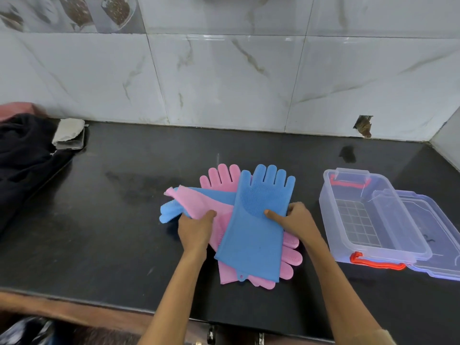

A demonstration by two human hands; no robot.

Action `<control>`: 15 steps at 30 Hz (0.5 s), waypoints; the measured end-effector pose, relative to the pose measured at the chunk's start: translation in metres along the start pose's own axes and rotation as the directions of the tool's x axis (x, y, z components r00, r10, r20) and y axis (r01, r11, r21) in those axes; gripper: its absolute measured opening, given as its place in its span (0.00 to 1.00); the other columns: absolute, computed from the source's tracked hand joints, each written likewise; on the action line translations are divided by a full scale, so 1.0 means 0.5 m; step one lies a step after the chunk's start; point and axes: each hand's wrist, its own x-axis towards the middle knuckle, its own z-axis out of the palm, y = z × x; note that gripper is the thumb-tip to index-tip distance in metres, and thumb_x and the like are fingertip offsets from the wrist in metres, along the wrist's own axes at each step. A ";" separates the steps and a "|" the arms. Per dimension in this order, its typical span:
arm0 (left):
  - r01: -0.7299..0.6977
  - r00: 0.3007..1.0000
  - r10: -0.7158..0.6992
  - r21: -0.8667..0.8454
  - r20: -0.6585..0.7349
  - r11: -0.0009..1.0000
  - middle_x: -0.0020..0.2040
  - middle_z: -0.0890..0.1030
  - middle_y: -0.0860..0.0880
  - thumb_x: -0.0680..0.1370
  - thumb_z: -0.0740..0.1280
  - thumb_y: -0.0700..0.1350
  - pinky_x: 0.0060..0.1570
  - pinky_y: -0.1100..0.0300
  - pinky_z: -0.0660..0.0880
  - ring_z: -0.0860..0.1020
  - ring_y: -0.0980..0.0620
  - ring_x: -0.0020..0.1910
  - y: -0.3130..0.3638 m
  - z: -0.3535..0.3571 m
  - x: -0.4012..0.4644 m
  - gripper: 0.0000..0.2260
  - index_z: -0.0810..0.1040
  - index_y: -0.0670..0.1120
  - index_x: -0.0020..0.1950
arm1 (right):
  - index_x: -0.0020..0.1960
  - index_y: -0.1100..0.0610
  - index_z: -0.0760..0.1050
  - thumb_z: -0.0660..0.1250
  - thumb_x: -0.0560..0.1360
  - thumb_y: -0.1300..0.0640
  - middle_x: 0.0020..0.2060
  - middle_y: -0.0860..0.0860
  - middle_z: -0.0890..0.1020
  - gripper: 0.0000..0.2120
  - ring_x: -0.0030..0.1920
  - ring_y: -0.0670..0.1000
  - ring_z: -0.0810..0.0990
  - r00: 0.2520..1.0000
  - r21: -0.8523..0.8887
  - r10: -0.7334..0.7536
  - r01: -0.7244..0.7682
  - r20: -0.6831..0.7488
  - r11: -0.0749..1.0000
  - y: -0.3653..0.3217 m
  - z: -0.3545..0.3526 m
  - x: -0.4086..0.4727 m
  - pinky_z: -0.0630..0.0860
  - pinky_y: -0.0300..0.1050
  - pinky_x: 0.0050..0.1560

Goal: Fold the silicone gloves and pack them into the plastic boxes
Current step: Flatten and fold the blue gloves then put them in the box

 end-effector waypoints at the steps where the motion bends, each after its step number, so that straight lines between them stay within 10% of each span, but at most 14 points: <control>1: -0.058 0.998 0.057 0.019 0.018 0.998 0.57 0.78 0.48 0.70 0.72 0.37 0.54 0.54 0.75 0.77 0.48 0.54 -0.008 0.002 -0.006 0.25 0.70 0.44 0.65 | 0.49 0.58 0.76 0.74 0.69 0.47 0.50 0.54 0.83 0.17 0.41 0.46 0.81 0.999 0.066 0.019 -0.023 0.050 0.998 0.001 -0.010 0.007 0.80 0.39 0.38; 4: -0.148 0.986 0.144 0.042 0.087 0.988 0.54 0.76 0.56 0.69 0.72 0.36 0.52 0.57 0.72 0.74 0.53 0.54 -0.029 0.009 -0.018 0.31 0.65 0.51 0.68 | 0.51 0.55 0.74 0.72 0.70 0.48 0.50 0.53 0.82 0.15 0.42 0.47 0.81 0.976 0.073 0.095 -0.111 0.194 0.991 -0.009 -0.020 0.023 0.77 0.37 0.32; 9: -0.043 0.992 0.035 0.061 0.122 0.997 0.54 0.75 0.53 0.67 0.73 0.35 0.48 0.58 0.75 0.76 0.53 0.50 -0.022 0.010 0.014 0.31 0.63 0.50 0.65 | 0.52 0.53 0.71 0.68 0.73 0.45 0.47 0.49 0.77 0.14 0.48 0.51 0.77 0.994 -0.199 0.006 0.015 0.105 0.980 -0.019 0.020 0.034 0.73 0.47 0.49; 15: -0.140 0.989 0.140 -0.002 0.057 0.990 0.60 0.77 0.49 0.69 0.66 0.33 0.58 0.52 0.76 0.76 0.48 0.59 -0.024 -0.001 0.019 0.29 0.64 0.49 0.68 | 0.61 0.52 0.75 0.69 0.72 0.50 0.55 0.48 0.84 0.17 0.53 0.49 0.83 0.953 0.501 -0.175 0.028 0.248 0.865 -0.018 0.038 0.039 0.81 0.40 0.47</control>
